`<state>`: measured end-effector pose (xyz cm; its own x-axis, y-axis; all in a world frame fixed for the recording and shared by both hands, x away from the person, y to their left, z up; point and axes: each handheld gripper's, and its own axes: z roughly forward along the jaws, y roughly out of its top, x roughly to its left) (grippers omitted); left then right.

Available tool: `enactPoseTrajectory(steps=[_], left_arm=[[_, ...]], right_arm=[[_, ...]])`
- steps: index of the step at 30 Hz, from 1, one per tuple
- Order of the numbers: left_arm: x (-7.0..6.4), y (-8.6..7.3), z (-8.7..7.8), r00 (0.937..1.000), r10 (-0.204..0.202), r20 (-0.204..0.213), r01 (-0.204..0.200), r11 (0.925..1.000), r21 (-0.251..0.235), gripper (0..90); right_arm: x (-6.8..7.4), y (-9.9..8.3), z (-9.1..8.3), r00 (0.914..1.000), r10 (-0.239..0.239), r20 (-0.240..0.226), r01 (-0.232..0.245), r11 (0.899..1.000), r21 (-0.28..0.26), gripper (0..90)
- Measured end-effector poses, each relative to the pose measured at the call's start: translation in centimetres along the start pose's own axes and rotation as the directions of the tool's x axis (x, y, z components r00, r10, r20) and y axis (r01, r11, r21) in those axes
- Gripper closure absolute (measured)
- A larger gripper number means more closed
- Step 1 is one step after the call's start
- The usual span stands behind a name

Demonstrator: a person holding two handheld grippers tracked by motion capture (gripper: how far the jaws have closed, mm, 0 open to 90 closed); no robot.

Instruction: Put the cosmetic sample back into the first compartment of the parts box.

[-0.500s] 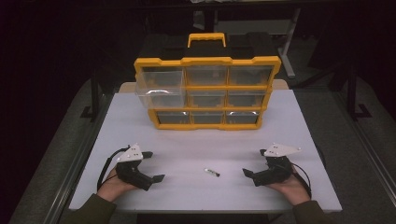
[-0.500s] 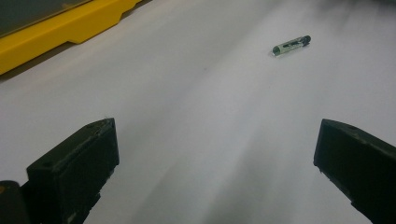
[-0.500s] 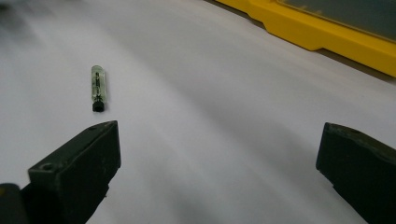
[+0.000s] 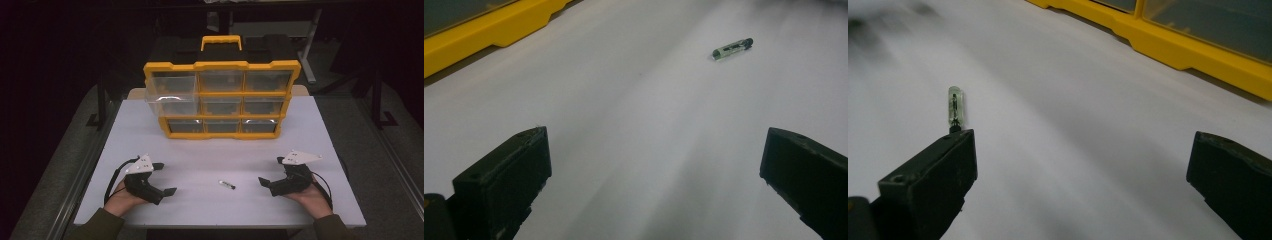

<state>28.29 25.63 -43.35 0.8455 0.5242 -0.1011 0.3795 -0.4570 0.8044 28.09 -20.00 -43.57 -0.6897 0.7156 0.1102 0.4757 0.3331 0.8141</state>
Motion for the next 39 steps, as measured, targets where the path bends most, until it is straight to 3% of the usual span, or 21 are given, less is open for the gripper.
enactPoseTrajectory(steps=[25, 39], left_arm=[[0.1, 0.0, 0.1, 1.0, 0.004, 0.006, -0.004, 1.0, 0.008, 0.0], [0.0, 0.0, 0.2, 0.9999, 0.002, 0.015, -0.002, 1.0, 0.007, 0.0]], right_arm=[[0.5, 2.1, 1.5, 0.9988, -0.025, -0.043, 0.024, 1.0, -0.013, 0.0], [1.6, 3.5, 2.6, 0.9948, -0.047, -0.09, 0.047, 0.999, -0.004, 0.0]])
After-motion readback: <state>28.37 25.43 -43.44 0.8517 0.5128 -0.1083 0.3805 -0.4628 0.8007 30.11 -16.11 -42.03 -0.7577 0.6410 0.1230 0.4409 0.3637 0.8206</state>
